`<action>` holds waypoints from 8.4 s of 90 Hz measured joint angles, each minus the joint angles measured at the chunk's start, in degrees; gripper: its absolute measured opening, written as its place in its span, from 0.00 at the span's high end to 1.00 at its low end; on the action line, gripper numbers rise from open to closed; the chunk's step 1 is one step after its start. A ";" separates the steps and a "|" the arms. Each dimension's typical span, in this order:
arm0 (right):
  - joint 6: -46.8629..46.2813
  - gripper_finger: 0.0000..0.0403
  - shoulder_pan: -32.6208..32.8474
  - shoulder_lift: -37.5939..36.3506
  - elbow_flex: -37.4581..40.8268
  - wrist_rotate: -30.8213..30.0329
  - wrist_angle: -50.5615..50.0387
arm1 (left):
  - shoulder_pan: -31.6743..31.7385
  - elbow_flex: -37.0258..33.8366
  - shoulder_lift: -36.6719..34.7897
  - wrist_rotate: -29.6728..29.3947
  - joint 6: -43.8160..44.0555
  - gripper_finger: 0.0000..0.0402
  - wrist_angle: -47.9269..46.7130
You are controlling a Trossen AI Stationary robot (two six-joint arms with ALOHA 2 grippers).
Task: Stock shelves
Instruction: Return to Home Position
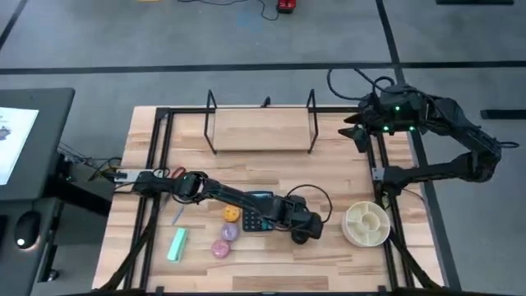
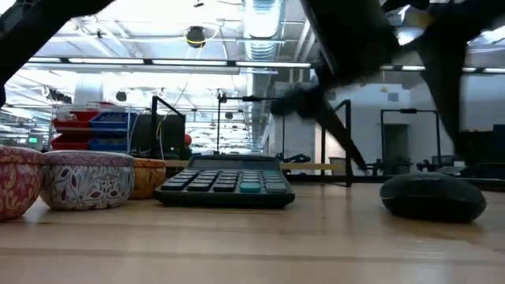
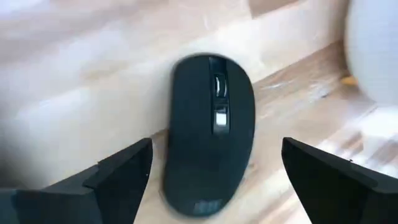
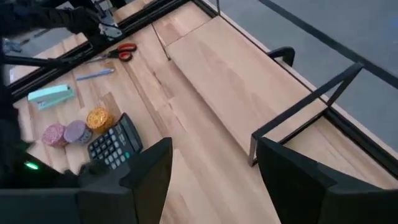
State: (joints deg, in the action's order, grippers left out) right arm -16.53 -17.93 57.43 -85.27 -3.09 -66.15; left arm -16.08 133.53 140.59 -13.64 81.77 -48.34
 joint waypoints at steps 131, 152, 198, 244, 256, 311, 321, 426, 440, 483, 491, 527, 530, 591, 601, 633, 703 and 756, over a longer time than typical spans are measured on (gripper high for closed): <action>8.06 0.45 -22.80 -7.25 -6.63 17.74 -8.31 | 0.10 -35.51 -79.44 -34.75 -11.01 0.23 -26.00; 10.67 0.45 -29.83 -10.63 -7.48 23.05 -9.83 | 0.02 -49.63 -93.21 -36.20 -16.79 0.23 -16.72; -6.05 0.45 -37.10 -34.71 3.63 12.44 6.21 | 0.00 -79.99 -115.73 -29.83 -40.16 0.23 16.07; -21.84 0.45 -45.67 -53.16 27.13 14.10 22.70 | -0.02 -107.63 -137.60 -18.36 -55.02 0.23 44.55; -24.10 0.45 -46.45 -53.17 28.48 15.32 23.17 | 0.00 -112.49 -140.60 -15.78 -56.37 0.23 47.41; -25.99 0.45 -46.73 -53.13 28.81 15.22 16.24 | 0.16 -132.45 -140.29 -8.42 -65.19 0.23 71.74; -26.01 0.45 -46.72 -53.11 28.79 15.27 13.73 | 0.39 -132.47 -140.09 -7.63 -67.41 0.23 70.53; -26.03 0.45 -32.14 -53.11 29.00 11.59 10.61 | 0.37 -132.45 -139.00 -10.92 -69.98 0.23 51.96; -14.27 0.45 -19.38 -52.93 35.11 0.53 28.16 | 0.37 -132.47 -139.00 -10.93 -69.98 0.23 52.02; 17.82 0.45 9.58 -52.89 65.65 -1.40 58.18 | 0.37 -132.47 -139.00 -10.96 -69.98 0.23 52.05; 17.84 0.45 10.97 -54.00 67.73 -1.38 59.64 | 0.37 -132.47 -138.99 -10.96 -69.98 0.23 52.05; 10.43 0.45 10.08 -57.28 75.67 -1.29 58.42 | 0.36 -132.47 -138.99 -10.97 -69.98 0.23 52.06; 9.31 0.45 9.78 -57.27 76.46 -1.24 58.40 | 0.35 -132.47 -138.98 -10.96 -70.00 0.23 52.05; 12.02 0.45 5.01 -56.96 84.83 -0.84 67.97 | 0.36 -132.52 -138.98 -10.98 -69.99 0.23 52.05; 12.02 0.45 5.03 -56.96 84.85 -0.85 67.98 | 0.36 -132.53 -138.98 -10.98 -70.00 0.23 52.05; 12.02 0.45 5.03 -56.96 84.87 -0.92 67.98 | 0.35 -132.52 -138.99 -10.98 -69.98 0.23 52.05; 12.01 0.45 5.03 -56.96 84.94 -0.96 67.95 | 0.36 -132.53 -138.99 -10.98 -69.99 0.23 52.06; 12.00 0.45 5.03 -56.96 84.98 -0.98 67.93 | 0.37 -132.54 -138.98 -10.98 -69.99 0.23 52.07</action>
State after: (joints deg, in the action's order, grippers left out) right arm -4.54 -12.91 0.47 -0.30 -4.08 1.78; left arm -15.71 1.00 1.61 -24.62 11.78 3.73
